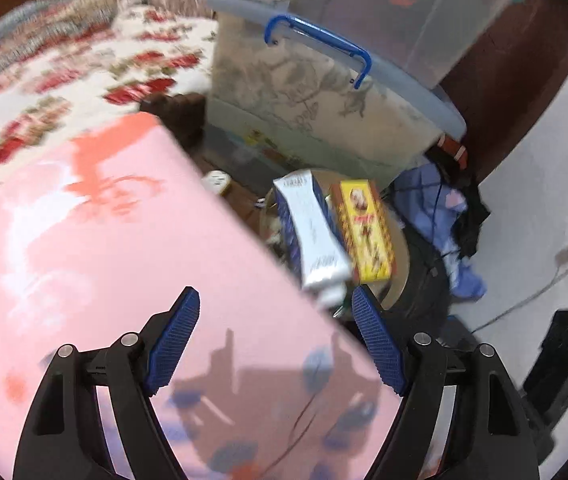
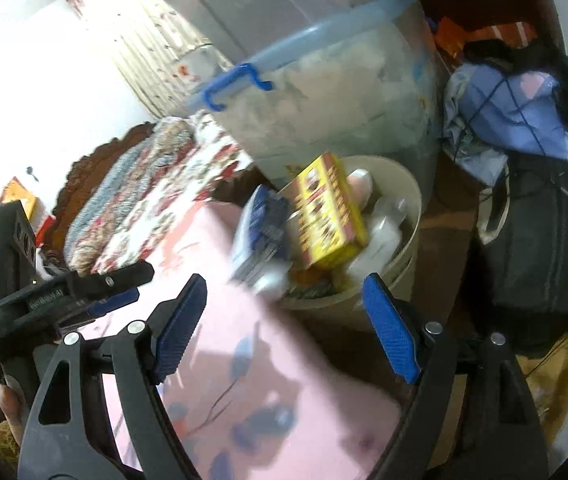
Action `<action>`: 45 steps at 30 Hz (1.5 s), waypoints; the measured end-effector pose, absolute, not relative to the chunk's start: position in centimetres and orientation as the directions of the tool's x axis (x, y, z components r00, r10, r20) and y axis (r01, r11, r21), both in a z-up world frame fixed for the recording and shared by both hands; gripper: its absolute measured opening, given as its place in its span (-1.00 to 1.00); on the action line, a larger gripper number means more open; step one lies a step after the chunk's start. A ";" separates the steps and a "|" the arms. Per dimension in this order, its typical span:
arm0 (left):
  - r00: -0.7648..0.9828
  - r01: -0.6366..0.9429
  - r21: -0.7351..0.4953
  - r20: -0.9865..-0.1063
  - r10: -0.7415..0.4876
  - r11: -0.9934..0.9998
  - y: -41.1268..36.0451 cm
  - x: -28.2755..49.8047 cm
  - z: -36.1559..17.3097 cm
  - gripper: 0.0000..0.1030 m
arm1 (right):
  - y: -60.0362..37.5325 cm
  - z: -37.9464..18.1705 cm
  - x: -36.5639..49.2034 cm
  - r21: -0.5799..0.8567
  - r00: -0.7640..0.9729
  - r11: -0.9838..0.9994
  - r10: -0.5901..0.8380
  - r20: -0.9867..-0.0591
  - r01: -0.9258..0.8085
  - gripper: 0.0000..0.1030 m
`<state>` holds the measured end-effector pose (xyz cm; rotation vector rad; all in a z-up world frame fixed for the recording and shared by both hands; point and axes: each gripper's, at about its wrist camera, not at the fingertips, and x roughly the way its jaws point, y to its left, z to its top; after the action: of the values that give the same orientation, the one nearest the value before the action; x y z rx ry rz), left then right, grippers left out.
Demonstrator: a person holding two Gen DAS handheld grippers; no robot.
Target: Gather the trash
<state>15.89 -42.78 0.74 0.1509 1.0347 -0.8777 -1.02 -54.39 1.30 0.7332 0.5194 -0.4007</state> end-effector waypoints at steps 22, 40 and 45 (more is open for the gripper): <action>0.509 0.683 -0.032 -0.696 -0.506 0.730 -23.5 1.9 5.2 0.54 | -37.4 4.8 -10.1 0.494 0.825 0.735 -0.154 -0.544 0.464 0.56; 0.606 0.657 0.012 -0.603 -0.519 0.754 -19.1 -3.2 8.4 0.67 | -33.3 8.0 -13.7 0.485 0.861 0.770 -0.158 -0.483 0.414 0.64; 0.622 0.660 0.052 -0.598 -0.506 0.750 -19.5 -4.1 8.9 0.72 | -33.6 8.1 -14.2 0.504 0.868 0.760 -0.157 -0.471 0.410 0.69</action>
<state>-4.08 -19.53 8.89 0.2788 0.5946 -0.6797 -14.24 -33.60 8.10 0.6377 0.4211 -0.3187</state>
